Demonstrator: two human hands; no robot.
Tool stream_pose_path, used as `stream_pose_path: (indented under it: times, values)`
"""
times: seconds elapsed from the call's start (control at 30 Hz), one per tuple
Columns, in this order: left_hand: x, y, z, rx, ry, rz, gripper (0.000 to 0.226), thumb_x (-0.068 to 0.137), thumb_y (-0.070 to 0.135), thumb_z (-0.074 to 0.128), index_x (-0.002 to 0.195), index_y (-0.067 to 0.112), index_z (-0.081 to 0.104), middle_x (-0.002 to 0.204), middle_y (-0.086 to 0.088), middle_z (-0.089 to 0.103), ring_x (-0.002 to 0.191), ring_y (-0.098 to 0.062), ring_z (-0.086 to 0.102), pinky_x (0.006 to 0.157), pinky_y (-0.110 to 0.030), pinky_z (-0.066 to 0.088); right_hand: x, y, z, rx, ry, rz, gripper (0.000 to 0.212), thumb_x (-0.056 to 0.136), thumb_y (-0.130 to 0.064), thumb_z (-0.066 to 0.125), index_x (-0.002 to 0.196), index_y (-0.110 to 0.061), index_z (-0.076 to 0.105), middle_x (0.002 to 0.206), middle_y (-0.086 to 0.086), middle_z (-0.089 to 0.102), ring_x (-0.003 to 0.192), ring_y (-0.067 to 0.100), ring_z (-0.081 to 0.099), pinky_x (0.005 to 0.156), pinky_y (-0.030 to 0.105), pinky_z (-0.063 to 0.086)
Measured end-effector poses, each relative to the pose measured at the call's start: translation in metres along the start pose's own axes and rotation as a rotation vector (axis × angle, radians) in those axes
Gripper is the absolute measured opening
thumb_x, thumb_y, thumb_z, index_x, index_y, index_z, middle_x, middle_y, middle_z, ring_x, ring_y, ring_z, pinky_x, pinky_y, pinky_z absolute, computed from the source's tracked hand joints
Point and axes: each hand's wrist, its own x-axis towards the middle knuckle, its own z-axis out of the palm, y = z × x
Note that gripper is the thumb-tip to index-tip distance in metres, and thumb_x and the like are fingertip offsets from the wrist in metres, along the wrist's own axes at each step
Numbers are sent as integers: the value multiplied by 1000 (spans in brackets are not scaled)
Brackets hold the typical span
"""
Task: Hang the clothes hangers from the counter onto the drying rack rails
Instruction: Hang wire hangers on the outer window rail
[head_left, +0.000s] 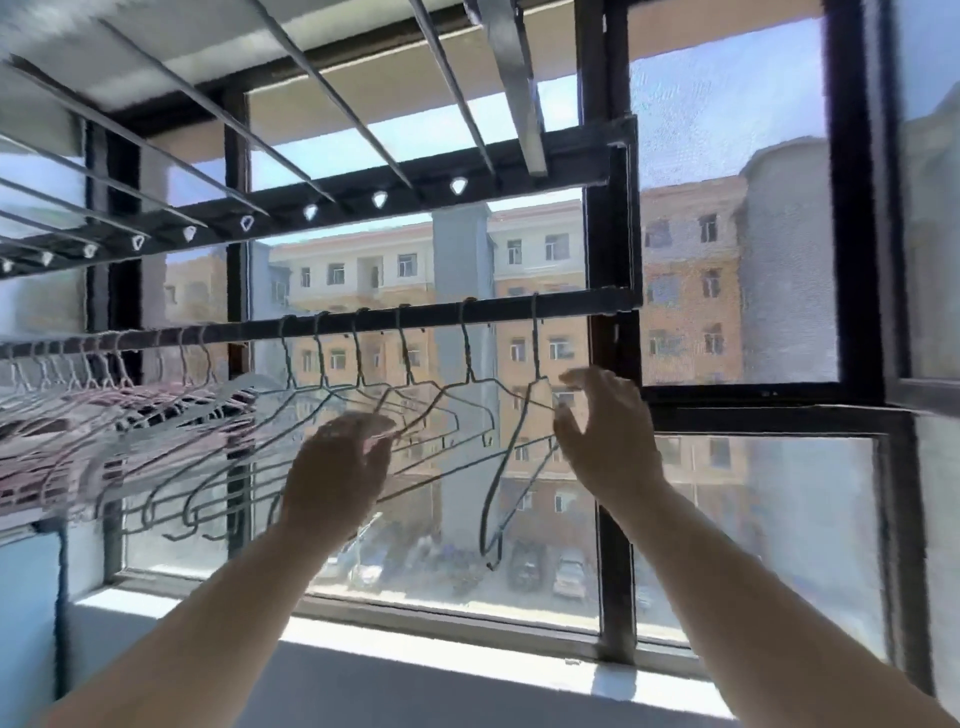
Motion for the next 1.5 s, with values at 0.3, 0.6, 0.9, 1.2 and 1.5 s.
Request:
stream_pose_path:
  times: [0.3,0.6,0.9,1.2,1.5]
  values:
    - [-30,-37,17,-23,46,150,44,62,-10,73,103,-8,59,100,-27,64,93,-43,62,86,-50,47,-94,-57,35,154,2,289,77,70,-61,30,135,-19,36,132,-5,47,126,12,36,101,23,23]
    - [-32,-47,9,-179,-102,-115,55,85,4,55,135,2,33,137,-19,44,121,-39,46,101,-43,35,-98,-90,55,-90,-93,383,70,88,-43,51,143,-21,14,130,-5,47,128,16,36,113,36,13]
    - [-31,-55,1,-97,-74,-147,46,88,11,53,132,8,41,128,-15,54,121,-34,43,100,-38,27,-80,-94,73,-237,-78,396,51,93,-26,44,139,-19,22,114,-2,62,114,19,51,111,37,16]
    - [-33,-63,2,-99,-146,-135,40,94,23,44,133,12,39,119,-11,60,115,-30,50,98,-35,28,-90,-84,45,-193,-7,383,37,94,-17,45,131,-19,44,102,0,68,96,18,62,97,26,32]
    - [-53,-48,7,-535,-94,-108,26,86,8,59,112,9,61,96,-8,72,92,-22,65,96,-37,44,-97,-68,23,-102,118,464,29,90,-7,53,119,-8,57,97,12,70,86,30,66,84,43,50]
